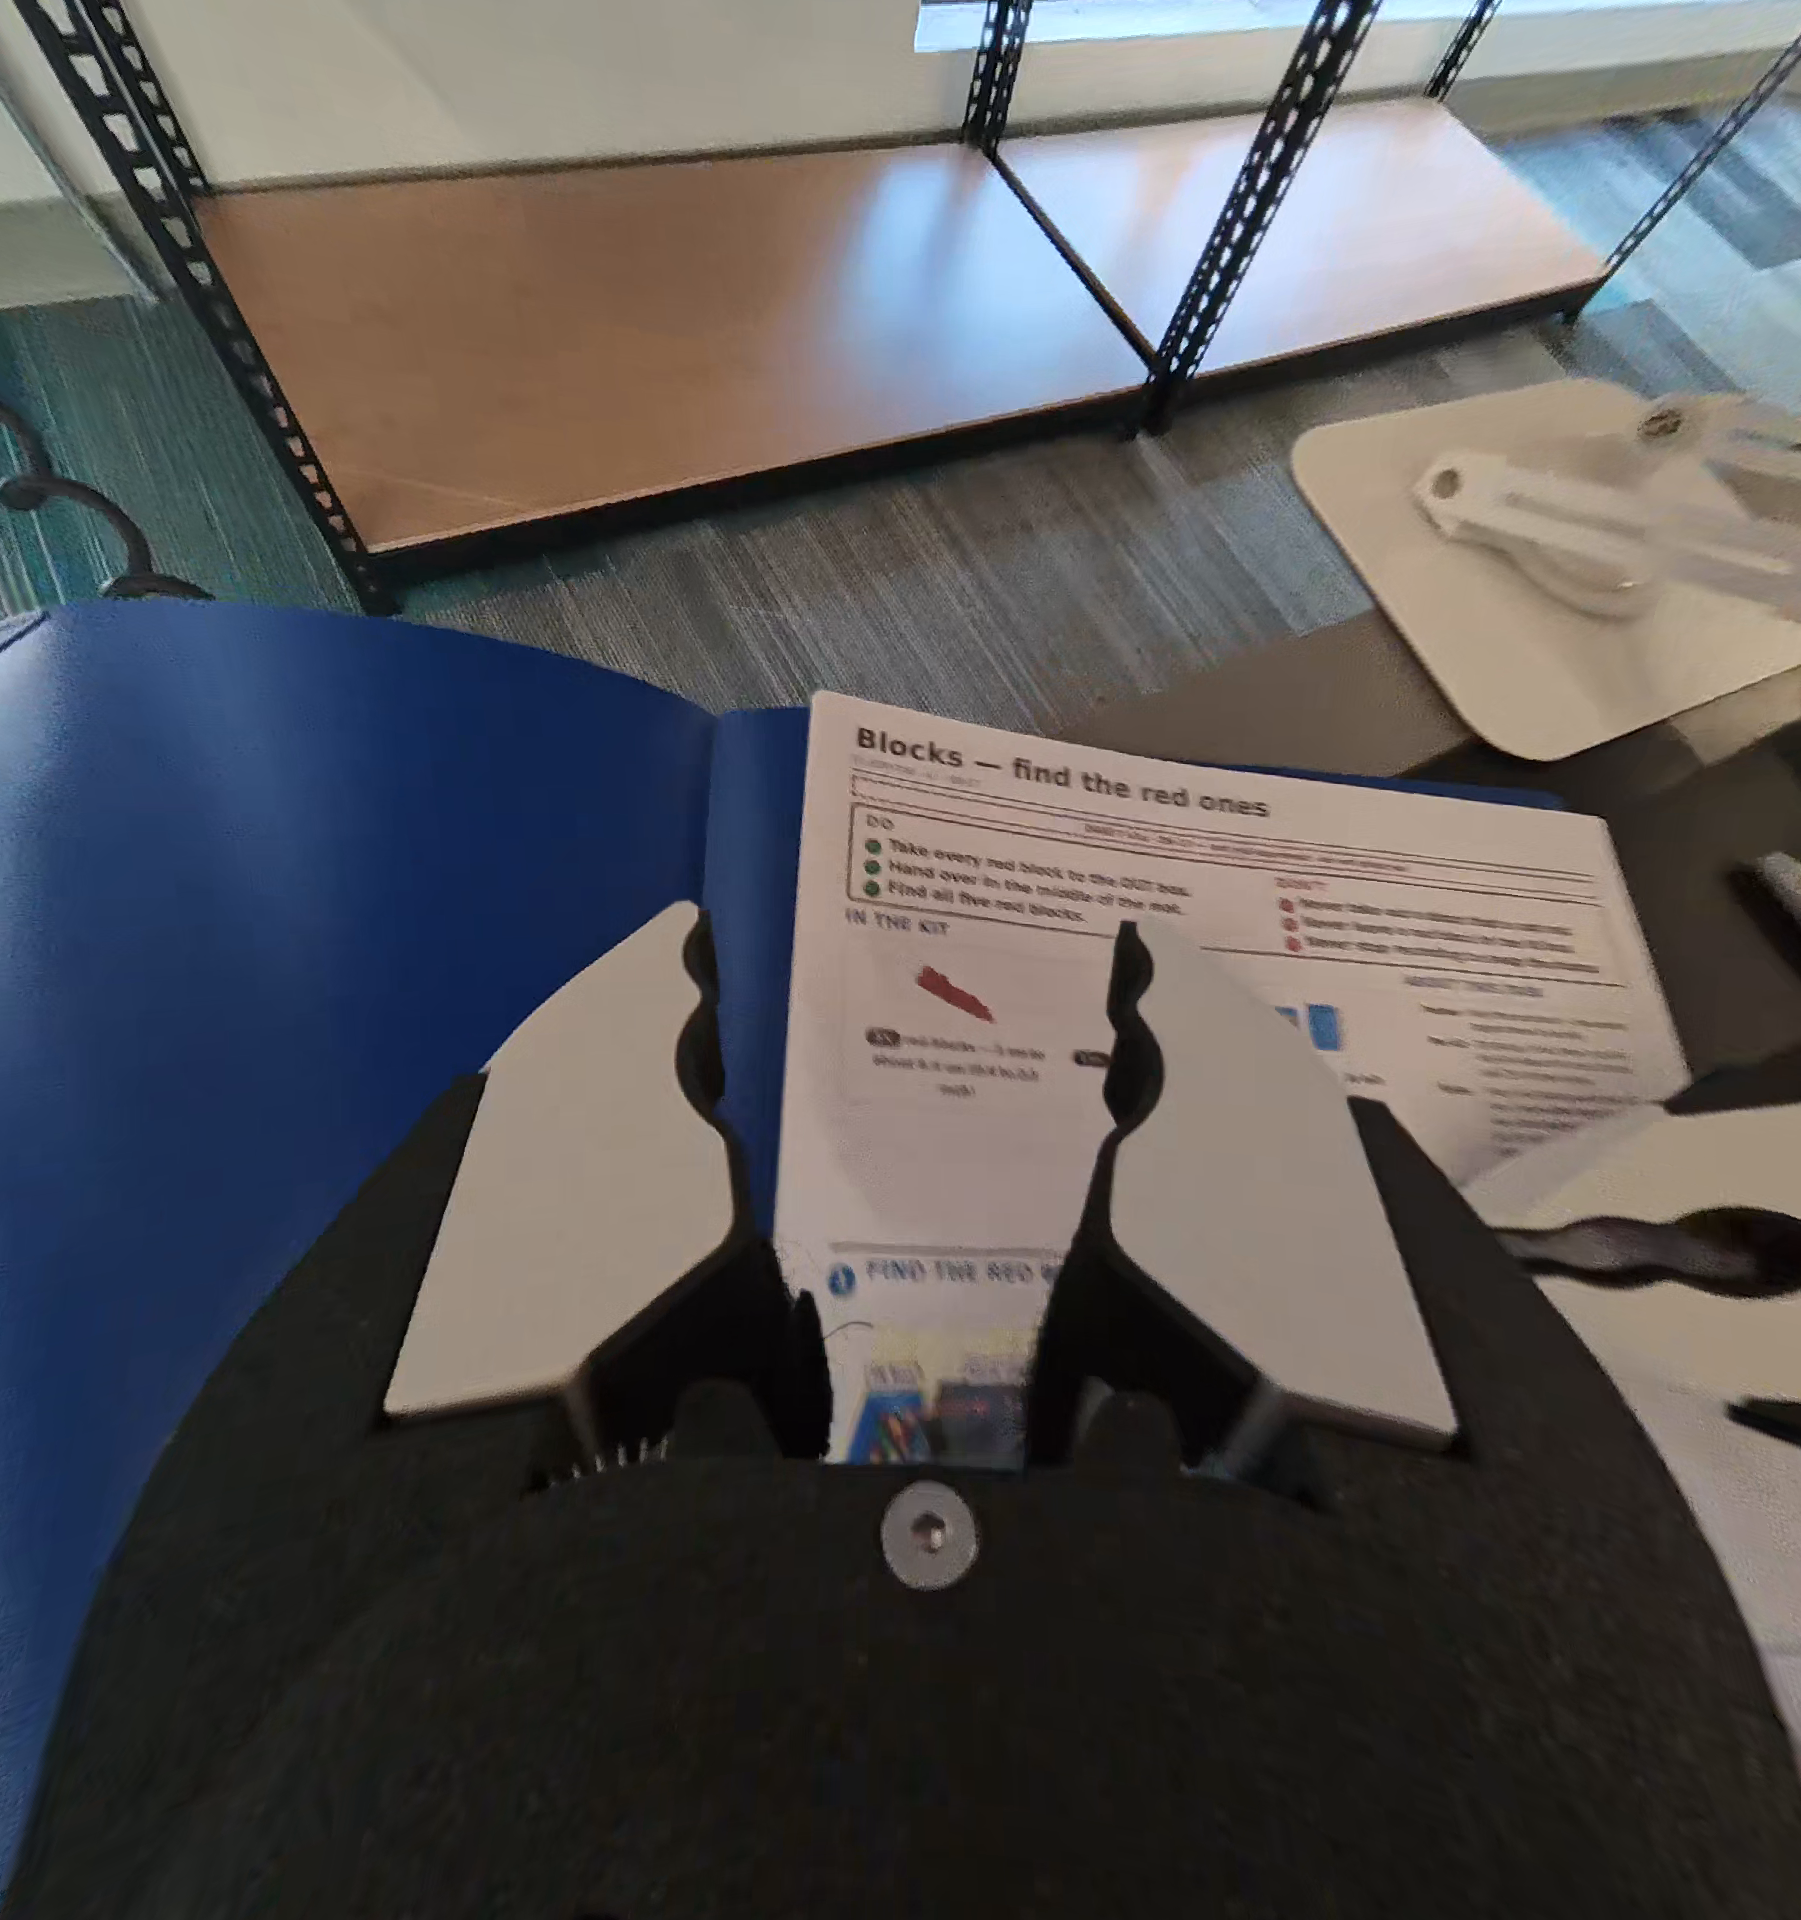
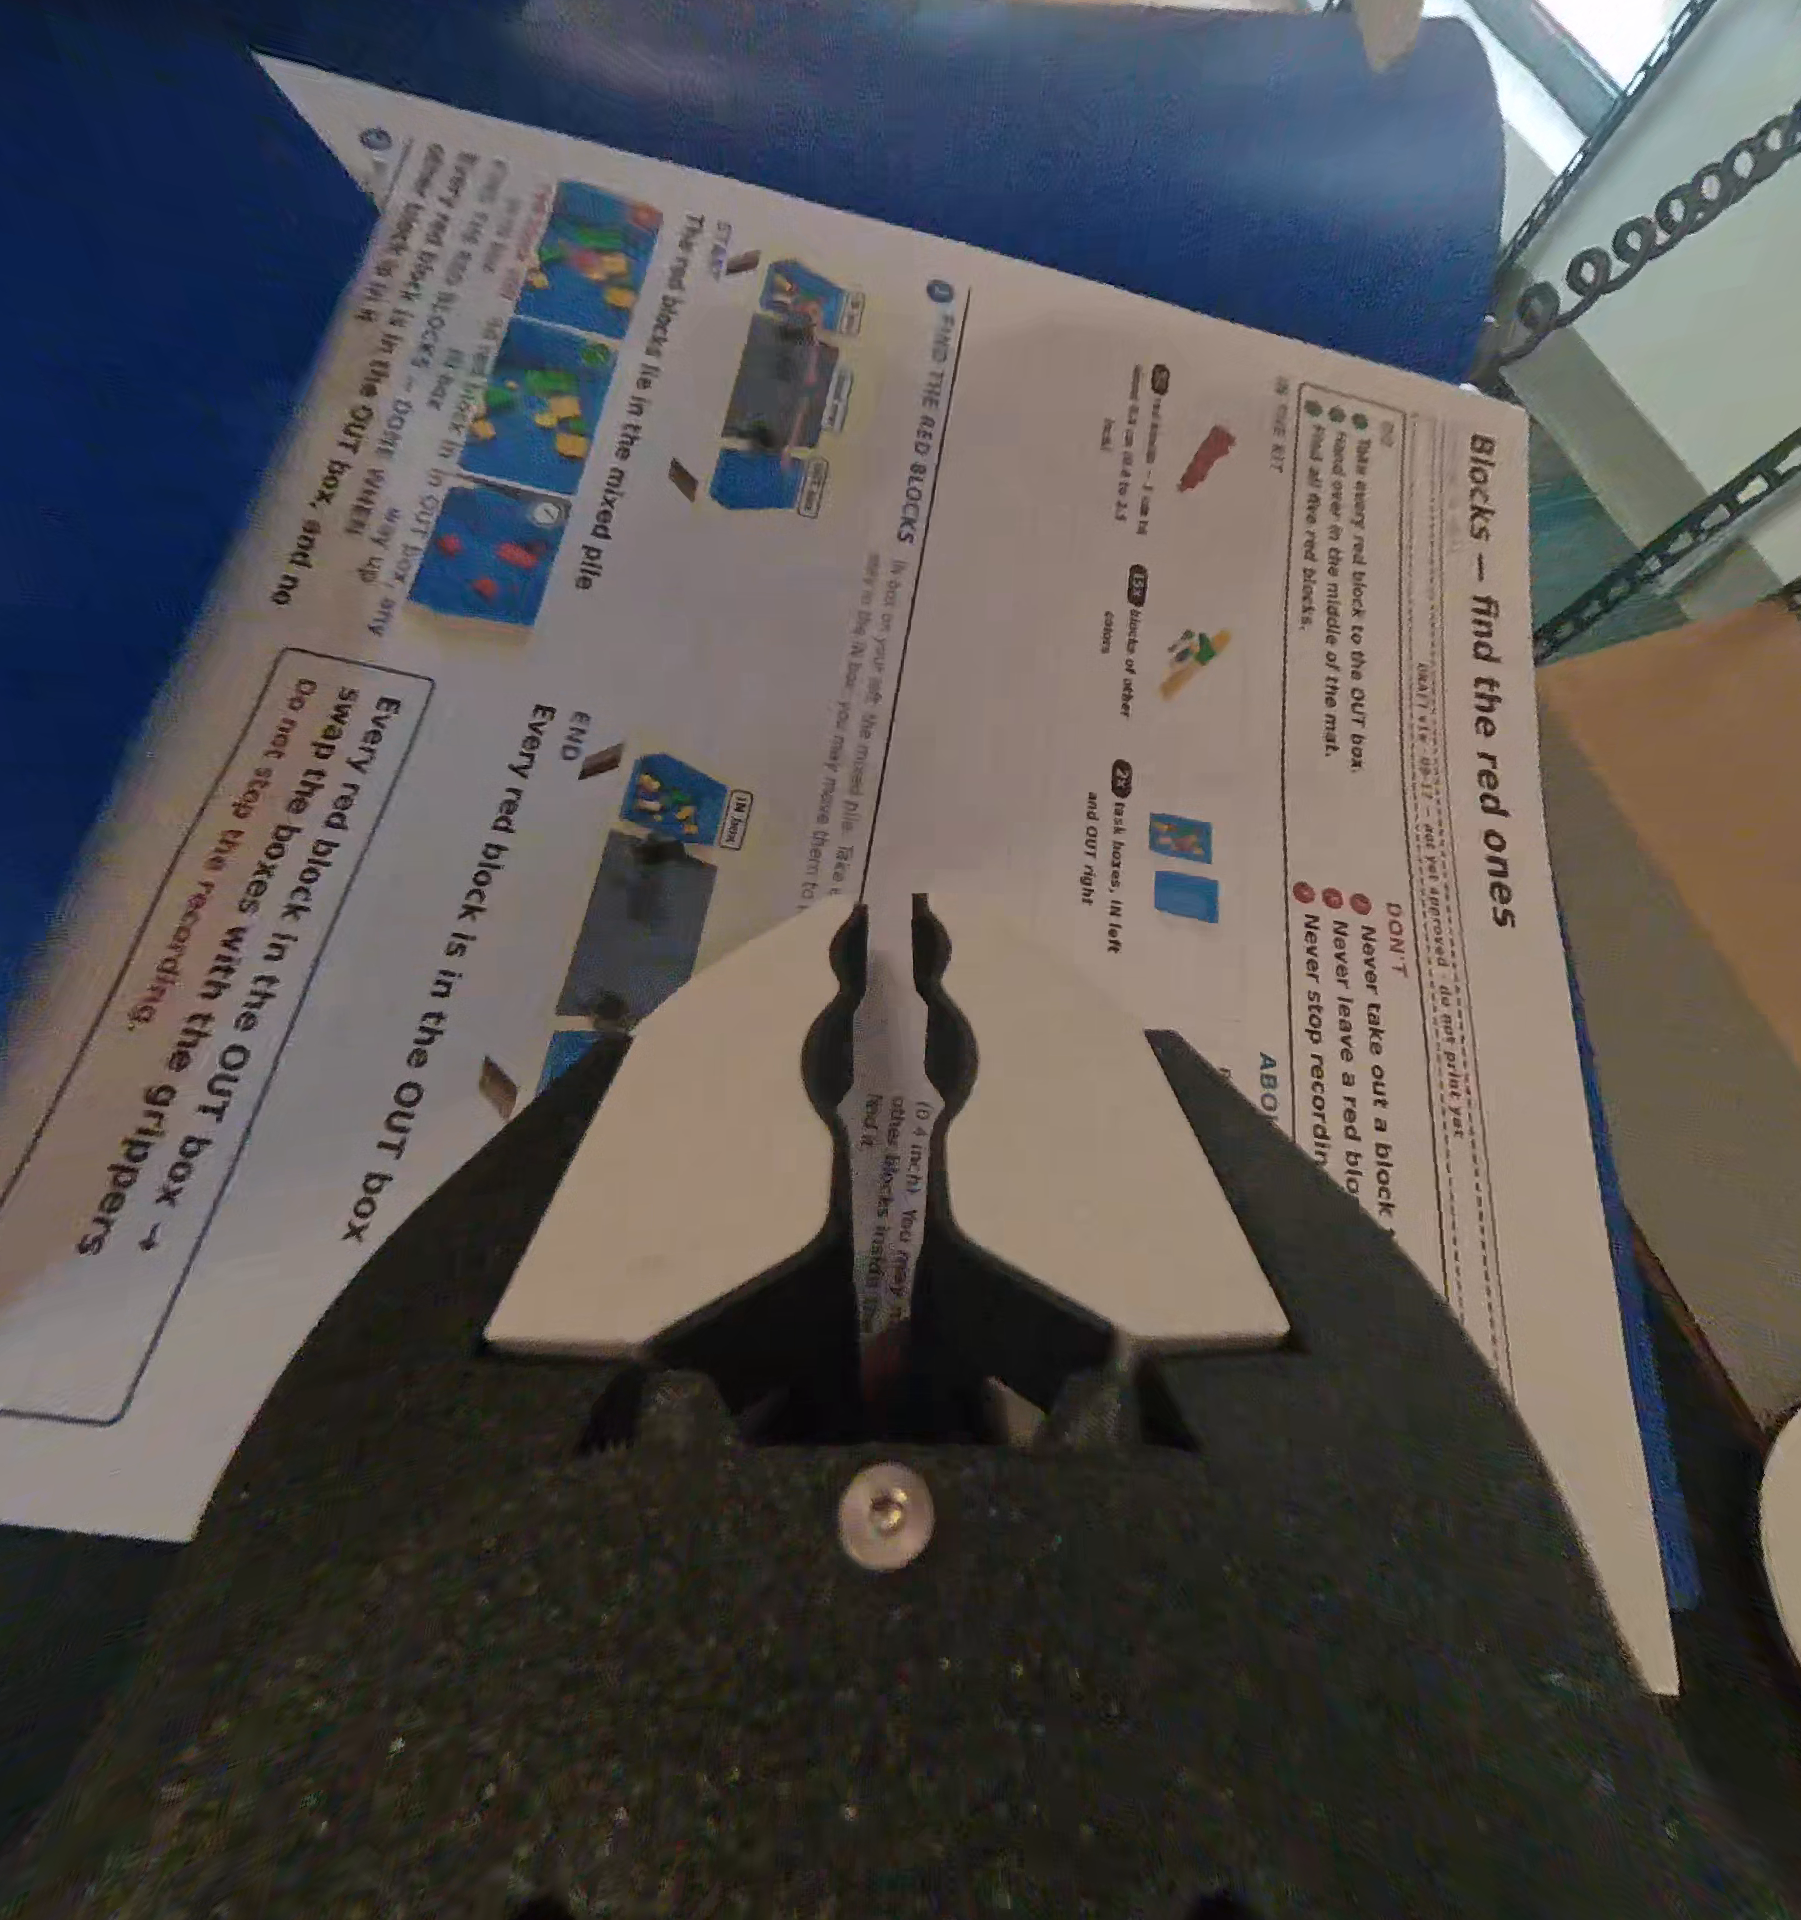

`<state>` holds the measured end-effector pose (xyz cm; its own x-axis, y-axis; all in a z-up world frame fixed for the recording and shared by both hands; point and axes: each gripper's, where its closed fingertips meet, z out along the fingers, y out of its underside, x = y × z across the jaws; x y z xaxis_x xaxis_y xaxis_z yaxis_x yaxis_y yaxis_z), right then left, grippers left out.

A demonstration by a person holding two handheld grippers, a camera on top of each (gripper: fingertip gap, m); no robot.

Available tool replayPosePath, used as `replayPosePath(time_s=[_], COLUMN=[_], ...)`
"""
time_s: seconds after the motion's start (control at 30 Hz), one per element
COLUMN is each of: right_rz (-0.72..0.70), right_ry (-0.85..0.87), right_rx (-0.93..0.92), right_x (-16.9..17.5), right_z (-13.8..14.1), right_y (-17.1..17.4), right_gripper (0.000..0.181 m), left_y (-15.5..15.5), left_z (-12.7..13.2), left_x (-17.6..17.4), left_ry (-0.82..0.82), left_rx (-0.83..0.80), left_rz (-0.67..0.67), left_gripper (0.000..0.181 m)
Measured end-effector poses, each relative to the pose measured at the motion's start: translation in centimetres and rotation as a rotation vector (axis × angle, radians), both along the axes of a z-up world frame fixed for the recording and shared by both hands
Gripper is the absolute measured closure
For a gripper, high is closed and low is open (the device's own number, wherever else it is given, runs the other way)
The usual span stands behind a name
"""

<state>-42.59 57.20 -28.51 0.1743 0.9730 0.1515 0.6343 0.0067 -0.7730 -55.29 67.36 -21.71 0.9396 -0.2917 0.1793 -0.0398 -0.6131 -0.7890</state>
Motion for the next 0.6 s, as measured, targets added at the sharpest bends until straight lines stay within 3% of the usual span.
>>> replayPosePath(time_s=[0.03,0.2,0.3,0.33,0.37,0.4,0.5,0.6], right_rz=[0.018,0.069,0.068,0.063,0.059,0.064,0.066,0.068], right_ry=[-0.019,-0.038,-0.026,-0.020,-0.015,-0.009,0.003,-0.001], right_rx=[-0.010,-0.008,-0.102,-0.138,-0.175,-0.211,-0.263,-0.250], right_x=[-0.1,-0.1,-0.1,-0.1,-0.1,0.0,0.0,0.0], right_z=[-0.3,-0.6,-0.7,-0.7,-0.7,-0.7,-0.6,-0.7], right_y=[-0.3,-1.1,-1.1,-1.1,-1.0,-1.1,-1.2,-1.3], right_gripper=[0.173,0.181,0.180,0.179,0.178,0.177,0.174,0.174], left_y=[0.8,2.8,2.1,2.3,2.2,2.0,1.0,-1.1], left_z=[-0.7,-4.5,-7.2,-6.9,-6.4,-5.8,-2.7,-0.9], left_x=[0.0,-0.3,0.7,1.2,2.1,2.7,3.6,5.3], left_ry=[0.011,0.103,0.104,0.083,0.052,0.032,0.097,0.096], left_rx=[-0.002,-0.099,-0.204,-0.159,-0.118,-0.074,0.173,0.321], left_rz=[-0.009,-0.019,-0.072,-0.080,-0.115,-0.135,-0.188,-0.257], left_gripper=[0.106,0.091,0.098,0.101,0.118,0.116,0.152,0.162])
